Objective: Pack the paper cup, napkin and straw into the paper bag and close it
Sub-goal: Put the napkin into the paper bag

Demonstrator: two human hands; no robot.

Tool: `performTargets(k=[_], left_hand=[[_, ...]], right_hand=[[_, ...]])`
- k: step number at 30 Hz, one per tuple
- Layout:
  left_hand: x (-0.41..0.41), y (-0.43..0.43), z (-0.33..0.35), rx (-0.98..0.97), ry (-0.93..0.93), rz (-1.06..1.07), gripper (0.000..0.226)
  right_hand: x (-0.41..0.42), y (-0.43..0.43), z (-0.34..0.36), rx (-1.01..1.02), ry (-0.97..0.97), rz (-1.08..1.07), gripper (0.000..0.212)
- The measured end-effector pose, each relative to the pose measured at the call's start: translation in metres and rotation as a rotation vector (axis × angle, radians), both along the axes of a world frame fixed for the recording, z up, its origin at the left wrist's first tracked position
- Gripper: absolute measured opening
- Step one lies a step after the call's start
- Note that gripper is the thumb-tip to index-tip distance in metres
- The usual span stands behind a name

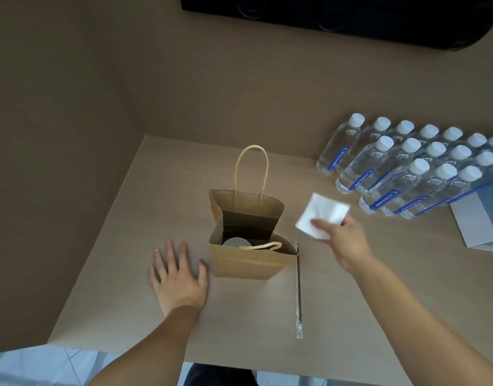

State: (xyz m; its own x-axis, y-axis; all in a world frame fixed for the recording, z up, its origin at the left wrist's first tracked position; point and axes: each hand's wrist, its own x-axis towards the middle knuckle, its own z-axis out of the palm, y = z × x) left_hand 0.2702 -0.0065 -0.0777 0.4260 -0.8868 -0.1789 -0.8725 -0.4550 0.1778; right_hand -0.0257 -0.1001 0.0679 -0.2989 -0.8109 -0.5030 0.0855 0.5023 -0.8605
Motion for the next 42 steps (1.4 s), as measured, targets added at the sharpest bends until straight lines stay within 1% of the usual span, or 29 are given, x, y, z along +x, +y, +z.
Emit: performTargets(k=[2, 3, 4, 5, 6, 7, 9, 11, 12, 13, 15, 17, 19, 21, 25, 29, 30, 34, 35, 37, 39, 41, 42], left_hand=[[0.0, 0.0, 0.0, -0.006, 0.003, -0.003, 0.072], [0.001, 0.0, 0.001, -0.01, 0.005, -0.003, 0.072], [0.001, 0.0, 0.001, -0.01, 0.006, -0.003, 0.072], [0.001, 0.0, 0.001, -0.004, 0.003, -0.003, 0.073], [0.001, 0.0, 0.0, 0.0, -0.001, -0.003, 0.073], [0.001, 0.0, 0.0, -0.001, -0.003, -0.004, 0.073], [0.0, 0.0, 0.001, -0.013, 0.009, -0.001, 0.073], [0.001, 0.001, 0.0, -0.032, 0.026, 0.004, 0.072], [0.001, 0.001, -0.001, -0.038, 0.029, 0.006, 0.072], [0.001, 0.001, -0.001, -0.039, 0.032, 0.008, 0.071], [0.001, 0.001, -0.001, -0.036, 0.035, 0.011, 0.071], [0.001, 0.0, -0.001, -0.039, 0.032, 0.013, 0.07], [0.001, 0.001, -0.002, -0.043, 0.04, 0.018, 0.069], [0.001, 0.001, -0.003, -0.054, 0.041, 0.02, 0.069], [0.003, 0.002, -0.002, -0.035, 0.026, 0.007, 0.07], [0.003, 0.002, -0.004, -0.048, 0.035, 0.012, 0.069], [0.004, 0.002, -0.004, -0.05, 0.038, 0.012, 0.069], [0.003, 0.001, -0.003, -0.05, 0.04, 0.008, 0.069], [0.004, 0.001, -0.003, -0.05, 0.038, 0.011, 0.069], [0.003, 0.001, -0.003, -0.044, 0.035, 0.008, 0.069], [0.003, 0.001, -0.003, -0.051, 0.042, 0.01, 0.069], [0.003, 0.001, -0.003, -0.057, 0.049, 0.011, 0.069], [0.003, 0.001, -0.002, -0.054, 0.046, 0.009, 0.069]], right_hand=[[0.019, 0.004, 0.052, -0.181, -0.201, 0.046, 0.029], [0.028, 0.009, 0.078, -0.249, -0.26, 0.086, 0.028], [0.035, 0.014, 0.102, -0.312, -0.284, 0.145, 0.027], [0.042, 0.02, 0.124, -0.376, -0.265, 0.223, 0.026], [0.048, 0.026, 0.143, -0.435, -0.19, 0.328, 0.025], [0.052, 0.031, 0.159, -0.48, -0.054, 0.462, 0.023], [0.06, 0.038, 0.18, -0.508, 0.309, 0.738, 0.021], [0.069, 0.038, 0.186, -0.478, 0.605, 0.902, 0.03], [0.076, 0.038, 0.188, -0.461, 0.709, 0.947, 0.035], [0.083, 0.036, 0.186, -0.447, 0.799, 0.971, 0.034], [0.097, 0.032, 0.18, -0.404, 0.967, 1.009, 0.028], [0.111, 0.028, 0.174, -0.3, 1.124, 1.047, 0.026], [0.124, 0.024, 0.172, -0.218, 1.246, 1.049, 0.03], [0.133, 0.018, 0.171, -0.184, 1.329, 1.06, 0.036], [0.144, 0.007, 0.165, -0.088, 1.391, 1.185, 0.036], [0.149, -0.01, 0.162, 0.02, 1.305, 1.272, 0.036], [0.153, -0.012, 0.163, 0.034, 1.314, 1.285, 0.035], [0.158, -0.009, 0.164, 0.009, 1.464, 1.325, 0.029], [0.161, -0.004, 0.163, -0.01, 1.496, 1.335, 0.024], [0.167, 0.002, 0.159, -0.03, 1.559, 1.36, 0.008], [0.172, 0.002, 0.15, -0.002, 1.566, 1.411, 0.01], [0.175, -0.002, 0.137, 0.065, 1.533, 1.465, 0.009], [0.177, -0.005, 0.131, 0.103, 1.521, 1.482, 0.012]])
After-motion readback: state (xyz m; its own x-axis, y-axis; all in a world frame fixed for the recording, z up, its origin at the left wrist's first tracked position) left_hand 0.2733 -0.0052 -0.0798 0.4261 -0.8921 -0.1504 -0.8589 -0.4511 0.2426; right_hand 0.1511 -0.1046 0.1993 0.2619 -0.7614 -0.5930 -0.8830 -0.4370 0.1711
